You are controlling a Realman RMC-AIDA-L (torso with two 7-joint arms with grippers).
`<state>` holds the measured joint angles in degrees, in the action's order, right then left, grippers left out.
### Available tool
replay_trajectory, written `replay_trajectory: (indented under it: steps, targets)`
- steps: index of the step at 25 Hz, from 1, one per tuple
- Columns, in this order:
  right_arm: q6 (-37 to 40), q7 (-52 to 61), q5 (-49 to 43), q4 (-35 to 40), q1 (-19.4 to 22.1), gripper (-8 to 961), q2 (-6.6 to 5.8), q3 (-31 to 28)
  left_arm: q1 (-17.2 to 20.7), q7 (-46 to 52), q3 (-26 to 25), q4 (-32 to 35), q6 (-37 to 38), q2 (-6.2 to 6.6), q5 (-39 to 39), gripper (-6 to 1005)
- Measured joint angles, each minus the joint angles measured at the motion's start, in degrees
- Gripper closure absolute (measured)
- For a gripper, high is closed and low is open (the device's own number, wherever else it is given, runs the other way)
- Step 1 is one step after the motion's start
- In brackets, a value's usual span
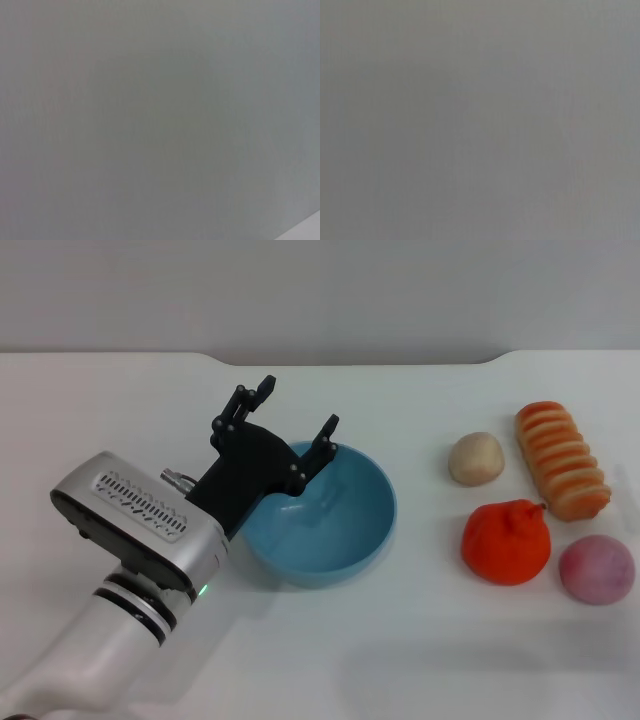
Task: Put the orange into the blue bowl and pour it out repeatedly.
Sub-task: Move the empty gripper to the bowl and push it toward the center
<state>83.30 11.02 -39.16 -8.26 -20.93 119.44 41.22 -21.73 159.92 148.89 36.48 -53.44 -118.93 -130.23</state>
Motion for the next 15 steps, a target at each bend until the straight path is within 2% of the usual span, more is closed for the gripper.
replay_trajectory:
  steps: [10, 15]
  targets:
    - [-0.77, 0.0, -0.04, 0.0, -0.17, 255, 0.01, -0.01, 0.3, 0.16, 0.02, 0.14, -0.09, -0.07, 0.24, 215]
    - [-0.78, 0.0, -0.04, 0.0, -0.01, 255, 0.01, -0.01, 1.68, 2.16, -2.04, 6.36, 2.44, 0.6, 3.79, 218]
